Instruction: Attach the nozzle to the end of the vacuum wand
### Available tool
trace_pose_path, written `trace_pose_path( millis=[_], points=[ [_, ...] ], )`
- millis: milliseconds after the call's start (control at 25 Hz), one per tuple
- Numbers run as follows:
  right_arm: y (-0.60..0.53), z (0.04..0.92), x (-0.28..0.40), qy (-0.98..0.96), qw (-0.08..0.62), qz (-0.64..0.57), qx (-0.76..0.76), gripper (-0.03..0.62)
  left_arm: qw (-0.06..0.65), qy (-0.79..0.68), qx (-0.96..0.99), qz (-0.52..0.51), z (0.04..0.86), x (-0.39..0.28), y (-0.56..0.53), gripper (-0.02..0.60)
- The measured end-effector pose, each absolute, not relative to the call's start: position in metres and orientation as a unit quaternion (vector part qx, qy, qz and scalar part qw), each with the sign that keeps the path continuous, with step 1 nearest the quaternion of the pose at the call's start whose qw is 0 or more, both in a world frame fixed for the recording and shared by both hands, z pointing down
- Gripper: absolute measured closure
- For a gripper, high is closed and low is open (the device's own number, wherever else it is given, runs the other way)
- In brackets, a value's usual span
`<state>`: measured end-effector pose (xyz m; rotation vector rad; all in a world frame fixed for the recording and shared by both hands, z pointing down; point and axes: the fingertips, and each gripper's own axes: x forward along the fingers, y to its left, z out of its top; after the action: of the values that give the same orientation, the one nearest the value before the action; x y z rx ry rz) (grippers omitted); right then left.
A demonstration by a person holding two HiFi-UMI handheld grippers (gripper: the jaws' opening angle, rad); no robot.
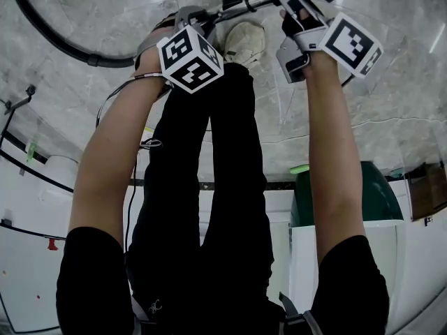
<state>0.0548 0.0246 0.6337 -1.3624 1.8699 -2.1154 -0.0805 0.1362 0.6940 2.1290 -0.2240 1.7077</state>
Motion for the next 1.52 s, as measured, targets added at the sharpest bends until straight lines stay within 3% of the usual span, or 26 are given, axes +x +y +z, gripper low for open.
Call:
trace_pose_path(
  millis=[320, 440, 840, 1240, 1520],
  points=[
    [0.043, 0.678, 0.076, 0.534, 0.031, -0.697, -0.477, 0.400, 0.217, -0.031, 0.751, 0.623, 0.724, -0.069, 0.152, 0.420],
    [0.059, 0.693, 0.089, 0.502, 0.009, -0.700, -0.508, 0.338, 0.216, -0.032, 0.736, 0.641, 0.740, -0.068, 0.154, 0.420],
    [0.092, 0.663, 0.093, 0.552, -0.054, -0.653, -0.516, 0.343, 0.218, -0.072, 0.671, 0.705, 0.786, -0.099, 0.123, 0.420],
    [0.074, 0.654, 0.101, 0.593, -0.060, -0.621, -0.509, 0.421, 0.222, -0.085, 0.641, 0.730, 0.812, -0.128, 0.128, 0.422],
    [0.077, 0.648, 0.108, 0.602, -0.075, -0.600, -0.522, 0.536, 0.260, -0.065, 0.639, 0.721, 0.810, -0.126, 0.127, 0.409]
  ],
)
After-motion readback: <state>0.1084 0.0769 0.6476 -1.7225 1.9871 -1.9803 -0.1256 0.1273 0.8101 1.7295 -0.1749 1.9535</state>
